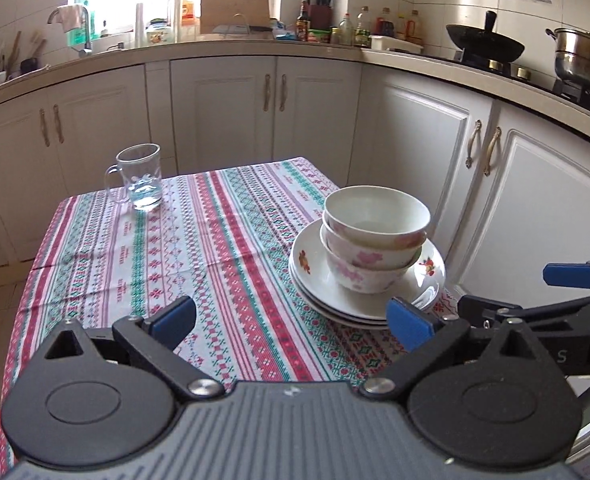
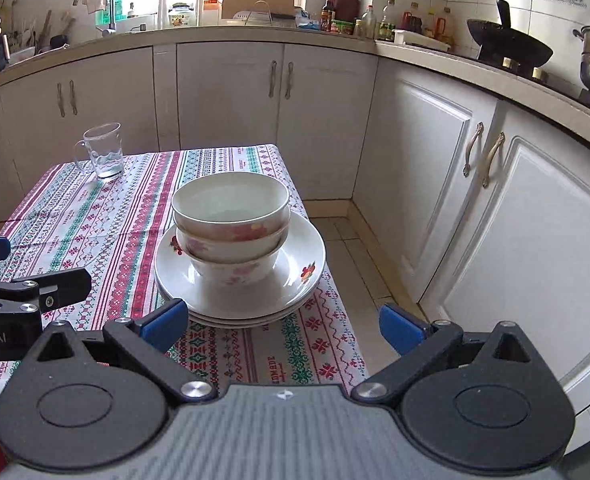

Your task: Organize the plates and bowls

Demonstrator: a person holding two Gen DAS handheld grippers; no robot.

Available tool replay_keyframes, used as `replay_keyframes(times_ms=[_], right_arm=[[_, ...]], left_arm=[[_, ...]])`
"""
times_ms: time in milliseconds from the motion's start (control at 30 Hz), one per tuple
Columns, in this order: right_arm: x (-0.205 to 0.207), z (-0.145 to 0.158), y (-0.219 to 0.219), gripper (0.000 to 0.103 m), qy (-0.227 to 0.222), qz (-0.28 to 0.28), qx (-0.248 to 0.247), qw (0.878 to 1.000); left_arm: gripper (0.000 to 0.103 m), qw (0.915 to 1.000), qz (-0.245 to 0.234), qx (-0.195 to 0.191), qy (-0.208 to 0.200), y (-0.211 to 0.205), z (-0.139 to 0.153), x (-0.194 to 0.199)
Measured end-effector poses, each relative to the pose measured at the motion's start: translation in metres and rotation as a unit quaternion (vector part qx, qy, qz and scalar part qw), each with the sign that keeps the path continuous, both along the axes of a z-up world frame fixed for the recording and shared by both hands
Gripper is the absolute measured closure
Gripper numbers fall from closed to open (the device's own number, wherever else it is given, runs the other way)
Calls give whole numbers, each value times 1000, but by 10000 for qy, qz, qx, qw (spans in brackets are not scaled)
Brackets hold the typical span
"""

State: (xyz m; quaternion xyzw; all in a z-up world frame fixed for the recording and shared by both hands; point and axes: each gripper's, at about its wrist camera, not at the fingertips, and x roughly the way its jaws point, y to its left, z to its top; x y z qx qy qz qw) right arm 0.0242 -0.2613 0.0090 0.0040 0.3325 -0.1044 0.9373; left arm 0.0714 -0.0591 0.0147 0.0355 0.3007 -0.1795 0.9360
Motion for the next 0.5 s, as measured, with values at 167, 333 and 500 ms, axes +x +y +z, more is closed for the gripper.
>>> replay_keyframes(times_ms=[167, 333, 500], right_arm=[[-4, 2, 6, 0, -30, -21, -23, 10000], [-5, 4, 8, 0, -75, -28, -66, 9999], [-5, 4, 8, 0, -77, -47, -83, 9999]], left_arm=[[2, 9999, 150, 65, -18, 1, 2, -5], [2, 9998, 193, 89, -63, 2, 3, -7], [2, 9996, 227, 129, -49, 0, 3, -7]])
